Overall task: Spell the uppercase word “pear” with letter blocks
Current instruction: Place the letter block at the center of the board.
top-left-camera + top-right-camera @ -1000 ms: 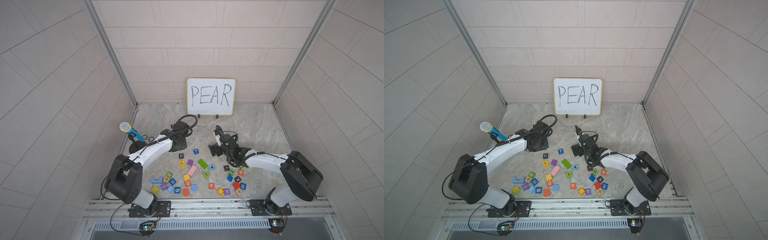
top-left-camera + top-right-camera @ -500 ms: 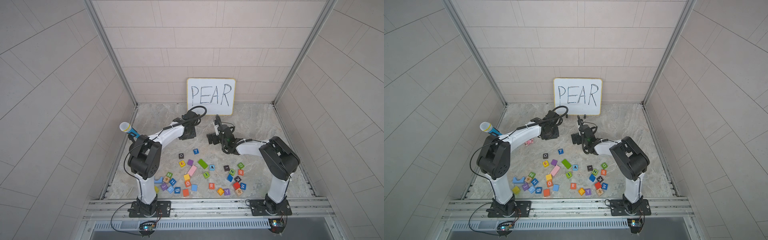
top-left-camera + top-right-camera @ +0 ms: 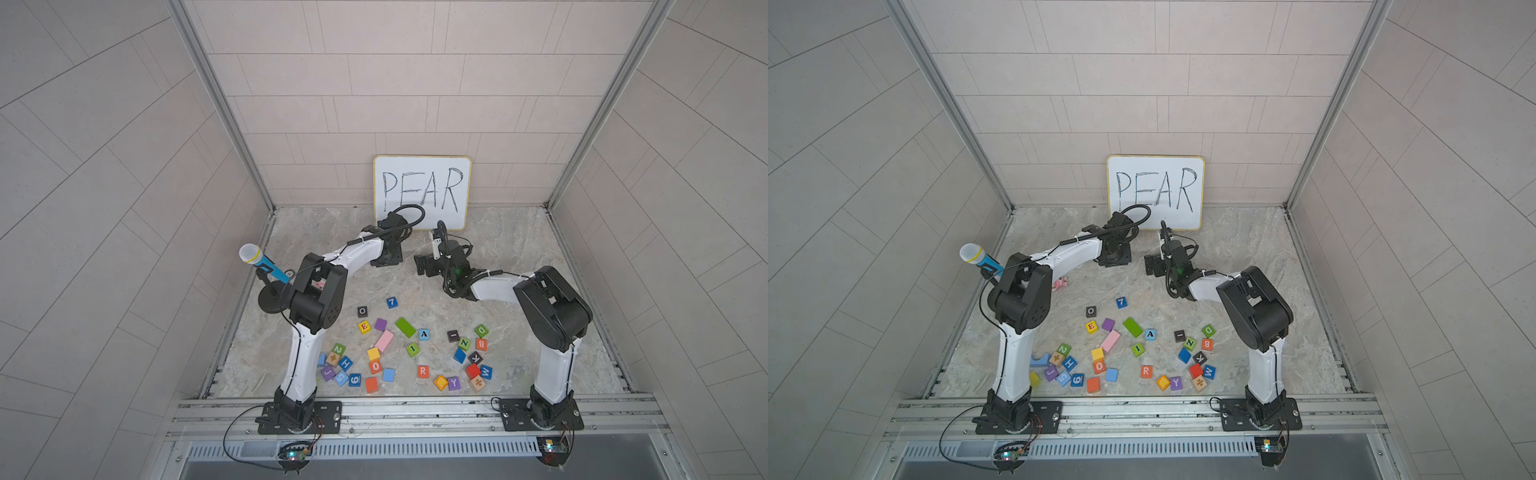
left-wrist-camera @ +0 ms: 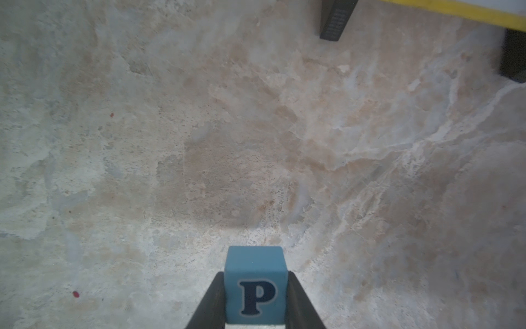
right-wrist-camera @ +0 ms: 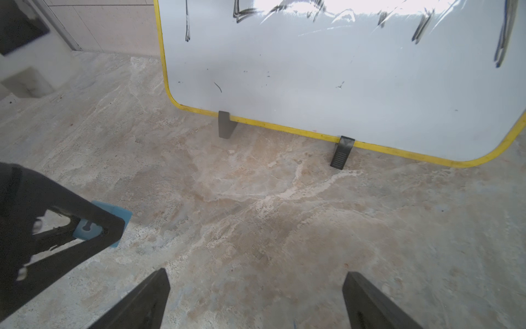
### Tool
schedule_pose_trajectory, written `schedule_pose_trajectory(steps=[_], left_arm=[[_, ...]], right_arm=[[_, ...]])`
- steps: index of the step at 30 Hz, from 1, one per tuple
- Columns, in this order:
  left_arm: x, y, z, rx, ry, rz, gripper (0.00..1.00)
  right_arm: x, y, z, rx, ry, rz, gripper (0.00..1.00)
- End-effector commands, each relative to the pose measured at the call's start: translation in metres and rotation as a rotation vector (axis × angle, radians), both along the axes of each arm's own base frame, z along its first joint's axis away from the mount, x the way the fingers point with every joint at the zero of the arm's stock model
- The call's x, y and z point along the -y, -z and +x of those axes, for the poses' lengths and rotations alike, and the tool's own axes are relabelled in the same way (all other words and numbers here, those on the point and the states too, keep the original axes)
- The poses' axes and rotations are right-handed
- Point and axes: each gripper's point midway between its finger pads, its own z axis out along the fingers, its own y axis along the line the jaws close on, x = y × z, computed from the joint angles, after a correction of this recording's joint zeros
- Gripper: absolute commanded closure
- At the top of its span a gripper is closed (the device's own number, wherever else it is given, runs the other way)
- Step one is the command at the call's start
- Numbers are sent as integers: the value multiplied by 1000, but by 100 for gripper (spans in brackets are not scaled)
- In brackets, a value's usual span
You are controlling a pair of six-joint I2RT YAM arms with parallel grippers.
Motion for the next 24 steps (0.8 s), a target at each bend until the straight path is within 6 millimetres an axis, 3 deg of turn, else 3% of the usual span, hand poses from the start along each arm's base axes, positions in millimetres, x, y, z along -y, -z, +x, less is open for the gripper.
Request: schedule_pose_trajectory(steps=[1, 24], left_arm=[[-5, 0, 8, 2, 24, 41, 75], [-9, 32, 24, -48, 13, 75, 76]], right_arm=[[2, 10, -1, -12, 8, 3, 0], [6, 21, -5, -38, 5, 0, 0]])
